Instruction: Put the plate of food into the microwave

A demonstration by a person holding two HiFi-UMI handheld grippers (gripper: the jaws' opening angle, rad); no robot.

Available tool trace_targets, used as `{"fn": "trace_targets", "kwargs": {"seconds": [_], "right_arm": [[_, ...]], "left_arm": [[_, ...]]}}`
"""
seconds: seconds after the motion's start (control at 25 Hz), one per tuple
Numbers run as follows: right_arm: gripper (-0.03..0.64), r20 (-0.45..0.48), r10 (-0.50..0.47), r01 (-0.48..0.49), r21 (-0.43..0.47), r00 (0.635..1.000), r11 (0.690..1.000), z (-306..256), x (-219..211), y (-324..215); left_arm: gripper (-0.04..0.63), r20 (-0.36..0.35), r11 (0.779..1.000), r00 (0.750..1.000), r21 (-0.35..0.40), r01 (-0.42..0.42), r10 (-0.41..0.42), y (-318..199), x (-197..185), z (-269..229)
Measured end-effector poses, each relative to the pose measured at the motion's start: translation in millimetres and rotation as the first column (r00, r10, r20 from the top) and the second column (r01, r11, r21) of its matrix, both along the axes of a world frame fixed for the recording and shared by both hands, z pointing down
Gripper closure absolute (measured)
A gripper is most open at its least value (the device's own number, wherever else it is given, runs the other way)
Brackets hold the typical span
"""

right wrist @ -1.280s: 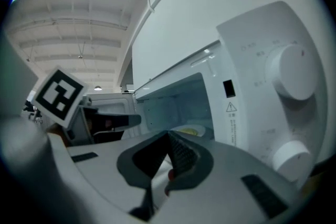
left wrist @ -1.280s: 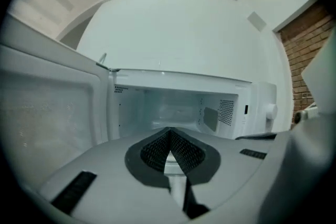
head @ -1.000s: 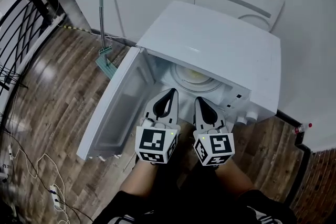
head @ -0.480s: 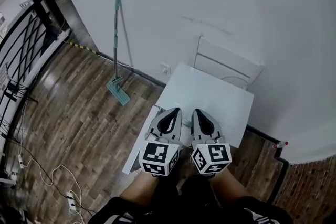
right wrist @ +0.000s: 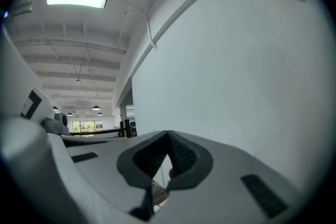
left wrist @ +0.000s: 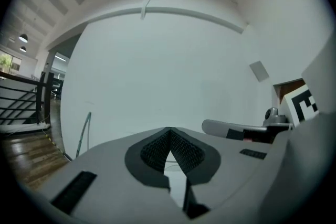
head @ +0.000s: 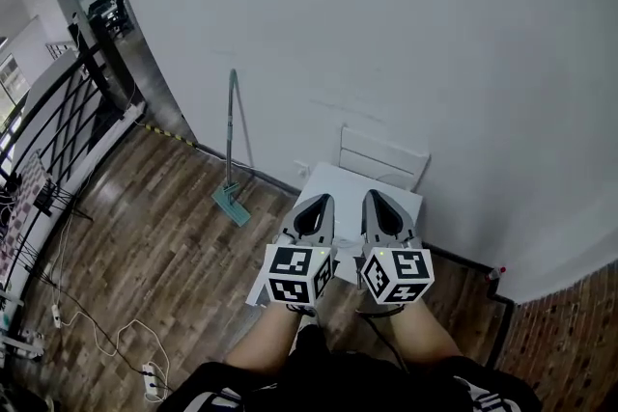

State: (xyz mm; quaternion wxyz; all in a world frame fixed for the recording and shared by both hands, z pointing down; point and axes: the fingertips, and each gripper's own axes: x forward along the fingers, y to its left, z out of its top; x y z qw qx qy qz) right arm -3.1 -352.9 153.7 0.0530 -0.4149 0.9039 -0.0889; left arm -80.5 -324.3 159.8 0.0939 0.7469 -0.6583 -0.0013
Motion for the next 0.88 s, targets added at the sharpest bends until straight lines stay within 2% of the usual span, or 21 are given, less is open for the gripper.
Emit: {"fn": "trace_targets", "kwargs": {"seconds": [0.16,0.28,0.36,0.6,0.88], "right_arm": [[0.606,0.012,0.018,-0.018,0.01,1.0,1.0,-13.1,30.5,20.2],[0.606,0.025,0.01,-0.01,0.021,1.0,1.0,-19.6,44.8,36.6],[0.606,0.025,-0.001,0.0,0.033,1.0,0.999,-24.2,47.1,46.5],[0.606,0.004,-0.025,0.025,0.054,1.0,0.998,-28.2,56.9,70.0],[0.606,-0.014,-0.028,0.029,0.065,1.0,0.997,-36.4,59.8,82.5]], "left_arm": [[0.597,-0.003,1.0,1.0,-0.001,-0.028,0.028,28.2,29.7,-6.8],[0.597,0.034,0.999,0.999,0.036,-0.032,0.031,48.6,48.2,-20.5],[0.597,0.051,0.998,0.999,0.054,-0.017,0.014,58.8,51.1,-27.9],[0.597,0.004,0.999,1.0,0.051,0.006,-0.007,81.2,59.2,-28.3],[0.597,-0.001,0.998,1.0,0.063,0.015,-0.015,91.3,59.5,-40.1]]}}
